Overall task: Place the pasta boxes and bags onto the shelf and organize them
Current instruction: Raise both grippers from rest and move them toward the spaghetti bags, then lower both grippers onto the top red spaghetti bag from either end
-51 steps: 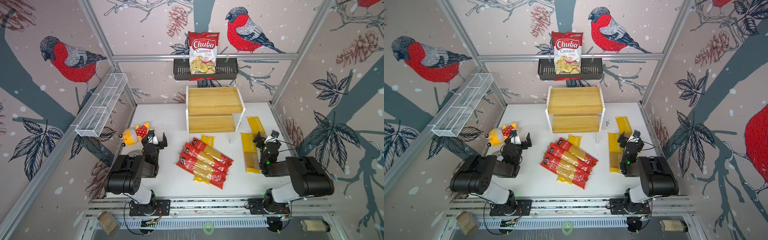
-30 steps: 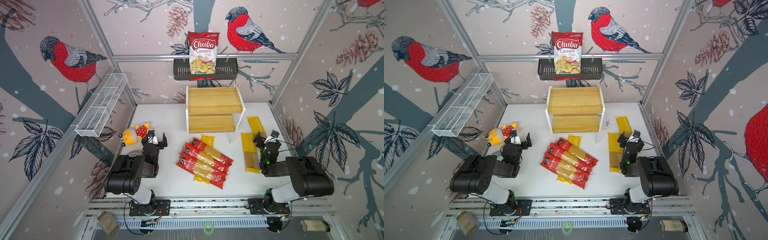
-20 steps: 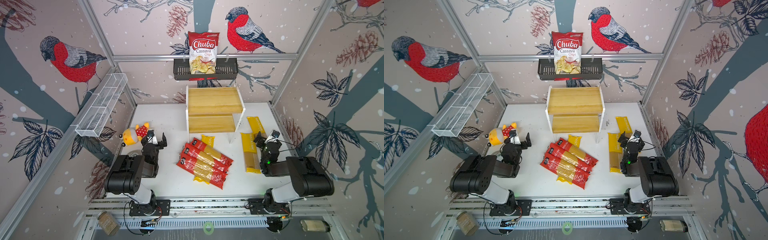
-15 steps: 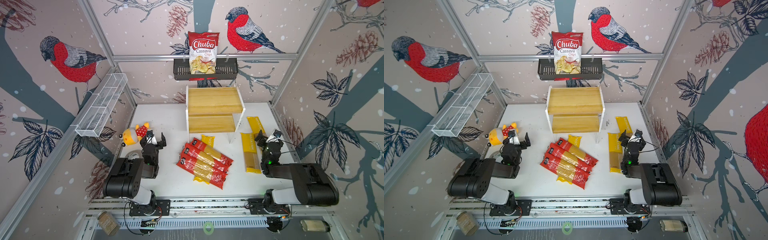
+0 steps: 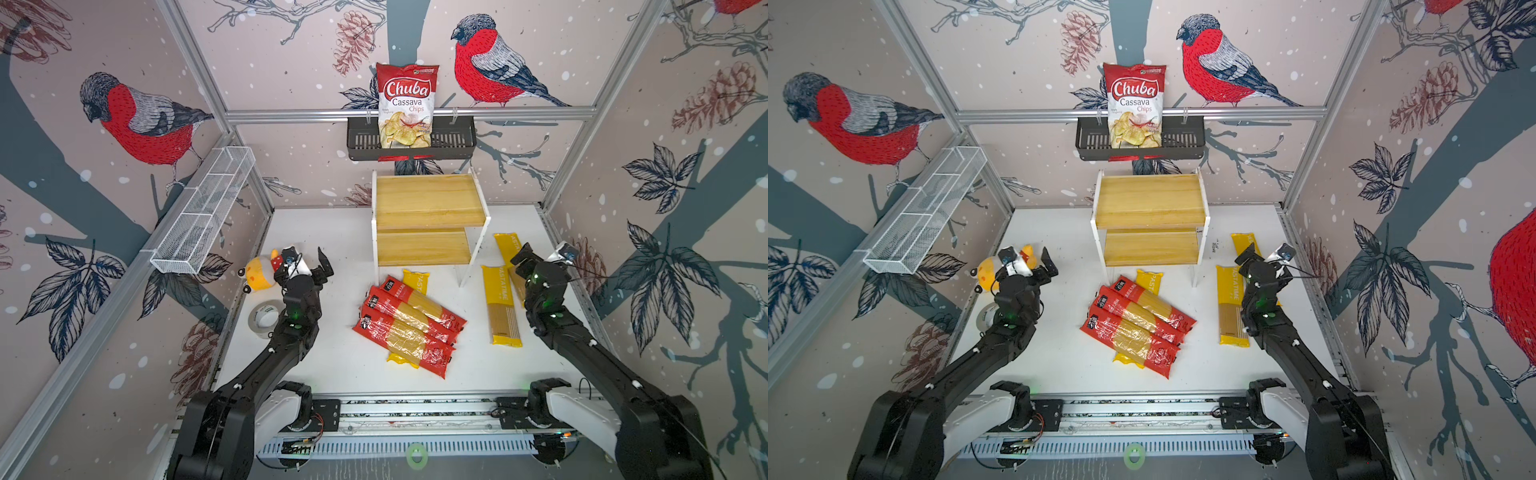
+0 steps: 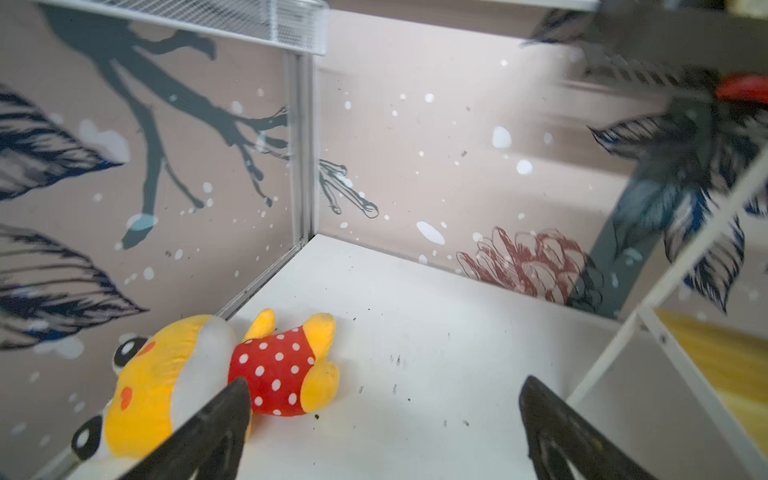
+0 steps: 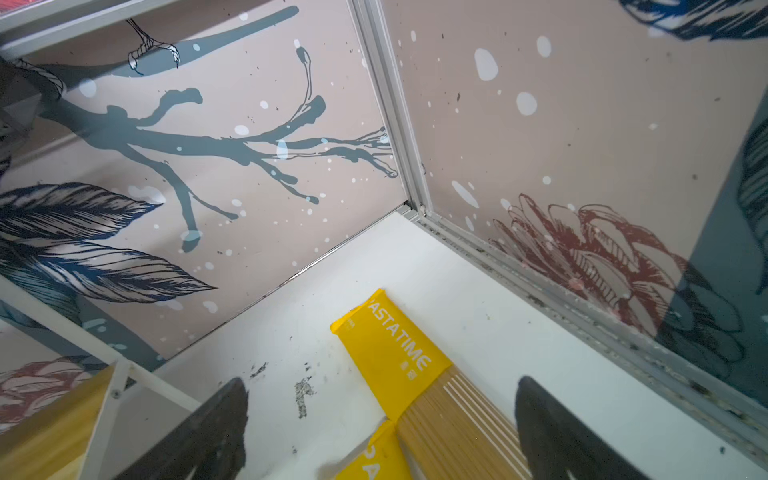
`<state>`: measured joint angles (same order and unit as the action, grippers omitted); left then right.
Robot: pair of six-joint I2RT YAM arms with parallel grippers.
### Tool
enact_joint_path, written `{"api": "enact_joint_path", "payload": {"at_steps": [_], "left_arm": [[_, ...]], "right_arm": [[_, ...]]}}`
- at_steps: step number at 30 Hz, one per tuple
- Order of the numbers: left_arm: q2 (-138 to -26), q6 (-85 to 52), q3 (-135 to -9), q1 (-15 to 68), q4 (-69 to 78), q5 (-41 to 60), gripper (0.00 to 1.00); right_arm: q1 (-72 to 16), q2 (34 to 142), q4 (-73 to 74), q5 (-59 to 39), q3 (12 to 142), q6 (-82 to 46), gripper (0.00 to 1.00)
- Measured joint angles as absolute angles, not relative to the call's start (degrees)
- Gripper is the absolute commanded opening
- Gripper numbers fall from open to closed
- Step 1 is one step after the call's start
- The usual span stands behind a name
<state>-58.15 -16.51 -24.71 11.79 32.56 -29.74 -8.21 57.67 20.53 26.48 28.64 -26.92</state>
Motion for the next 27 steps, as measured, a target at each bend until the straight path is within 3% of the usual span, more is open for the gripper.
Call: {"api": "enact_joint_path", "payload": {"at_steps": [2,4,8,11,15,21,27], "left_arm": [[-56.14,-25.82,-27.59,10.59,24.34,-30.28,0.93],[-53.69,-32.73,-27.24,6.52,19.99,-26.68,0.81],[-50.89,-37.91,-25.1,4.23,14.22,-17.72,0.73],[-50.19,-39.86,-25.85,9.06,9.61,-15.9,0.73],[-48.36,-42.17,-27.14,21.78,2.9,-18.13,0.73],[-43.31,-50.87,-27.0,34.37,-8.91,-22.79,0.76],[-39.0,-56.75,-24.84,37.76,-16.25,-19.4,0.77]], "right_arm": [[-7.18,56.82,15.92,20.67,28.8,-30.89,0.88],[-9.65,56.34,11.0,14.61,29.45,-33.54,0.88],[-18.06,53.52,4.45,11.31,30.15,-37.1,0.88],[-24.71,51.88,1.21,10.39,29.56,-39.53,0.83],[-37.21,52.75,-1.78,10.9,29.34,-40.82,0.81],[-54.92,62.35,-2.04,10.76,32.45,-37.52,0.76],[-59.11,73.54,-1.87,2.42,38.39,-30.02,0.65]]}}
